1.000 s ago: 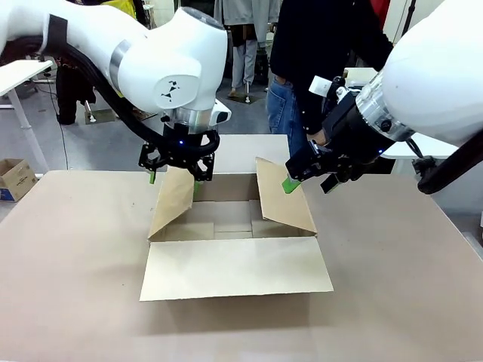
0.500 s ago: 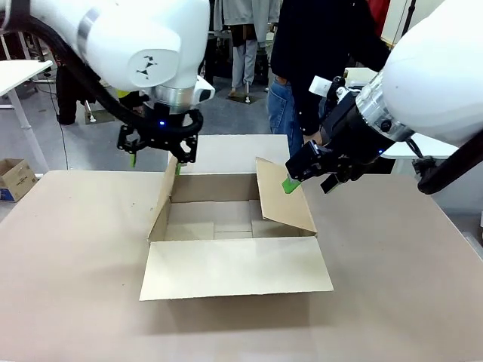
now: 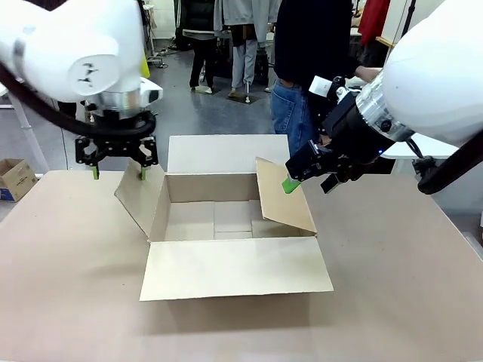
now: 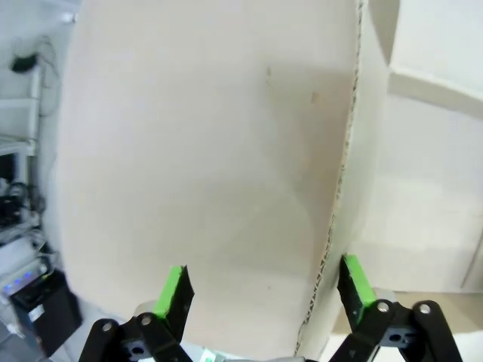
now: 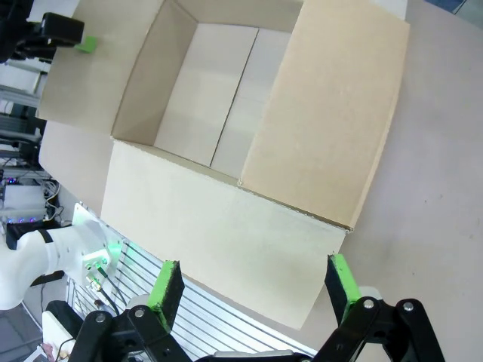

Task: Pack the gift set into the box.
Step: Place both hands on the side flaps of the Package Box and spread them outward.

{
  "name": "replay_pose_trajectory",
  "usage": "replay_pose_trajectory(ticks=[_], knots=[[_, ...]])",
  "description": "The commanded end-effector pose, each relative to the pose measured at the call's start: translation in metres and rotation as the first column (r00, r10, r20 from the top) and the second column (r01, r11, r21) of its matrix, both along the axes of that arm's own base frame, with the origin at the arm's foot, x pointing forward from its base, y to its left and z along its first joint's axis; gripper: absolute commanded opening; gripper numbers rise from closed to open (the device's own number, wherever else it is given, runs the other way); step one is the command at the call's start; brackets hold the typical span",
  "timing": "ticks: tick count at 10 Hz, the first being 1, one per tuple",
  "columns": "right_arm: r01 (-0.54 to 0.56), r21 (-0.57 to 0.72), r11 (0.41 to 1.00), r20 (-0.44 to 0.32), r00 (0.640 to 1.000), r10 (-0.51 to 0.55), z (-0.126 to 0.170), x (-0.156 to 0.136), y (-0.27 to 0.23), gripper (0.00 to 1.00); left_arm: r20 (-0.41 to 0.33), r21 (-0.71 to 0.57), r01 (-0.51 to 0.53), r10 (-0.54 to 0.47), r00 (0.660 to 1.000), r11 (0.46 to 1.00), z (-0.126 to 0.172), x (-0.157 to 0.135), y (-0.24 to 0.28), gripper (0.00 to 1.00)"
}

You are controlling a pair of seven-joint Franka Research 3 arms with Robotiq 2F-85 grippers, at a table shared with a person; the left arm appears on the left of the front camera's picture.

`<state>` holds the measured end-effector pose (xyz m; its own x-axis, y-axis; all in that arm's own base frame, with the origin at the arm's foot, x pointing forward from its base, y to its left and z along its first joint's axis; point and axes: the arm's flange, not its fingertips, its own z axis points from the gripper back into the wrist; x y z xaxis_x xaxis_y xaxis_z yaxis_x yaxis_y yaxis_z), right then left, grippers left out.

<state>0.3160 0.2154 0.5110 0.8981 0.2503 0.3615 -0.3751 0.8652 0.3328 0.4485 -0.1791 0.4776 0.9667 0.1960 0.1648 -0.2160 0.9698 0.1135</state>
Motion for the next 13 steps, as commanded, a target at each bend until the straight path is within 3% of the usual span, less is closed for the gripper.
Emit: replay_pose_trajectory(ticks=[1, 4, 5, 6, 9, 10, 12, 13], knots=[[0.025, -0.005, 1.0, 0.005, 1.0, -0.025, 0.001, -0.001, 0.002, 1.0, -0.025, -0.177, 0.052, -0.058, 0.998, 0.983, -0.021, -0.018, 0.029, 1.0], [0.025, -0.005, 1.0, 0.005, 1.0, -0.025, 0.001, -0.001, 0.002, 1.0, -0.021, -0.468, 0.114, -0.14, 0.99, 0.876, -0.06, -0.018, 0.072, 1.0], [0.025, -0.005, 1.0, 0.005, 1.0, -0.025, 0.001, -0.001, 0.002, 1.0, -0.057, -0.529, 0.067, -0.114, 0.992, 0.846, -0.071, -0.014, 0.088, 1.0], [0.025, -0.005, 1.0, 0.005, 1.0, -0.025, 0.001, -0.001, 0.002, 1.0, -0.006, -0.368, 0.059, -0.066, 0.998, 0.928, -0.048, -0.013, 0.059, 1.0], [-0.001, 0.0, 1.0, 0.001, 1.0, 0.001, 0.0, 0.0, 0.0, 1.0, -0.006, -0.368, 0.059, -0.066, 0.998, 0.928, -0.048, -0.013, 0.059, 1.0], [0.027, -0.152, 0.988, -0.006, 1.0, -0.028, 0.004, 0.017, 0.038, 1.0, -0.006, -0.368, 0.059, -0.066, 0.998, 0.928, -0.048, -0.013, 0.059, 1.0], [0.155, -0.377, 0.913, 0.083, 0.988, -0.133, 0.017, 0.062, 0.111, 1.0, -0.006, -0.368, 0.059, -0.066, 0.998, 0.928, -0.048, -0.013, 0.059, 1.0], [0.157, -0.487, 0.859, 0.072, 0.988, -0.14, 0.013, 0.085, 0.152, 1.0, -0.006, -0.368, 0.059, -0.066, 0.998, 0.928, -0.048, -0.013, 0.059, 1.0]])
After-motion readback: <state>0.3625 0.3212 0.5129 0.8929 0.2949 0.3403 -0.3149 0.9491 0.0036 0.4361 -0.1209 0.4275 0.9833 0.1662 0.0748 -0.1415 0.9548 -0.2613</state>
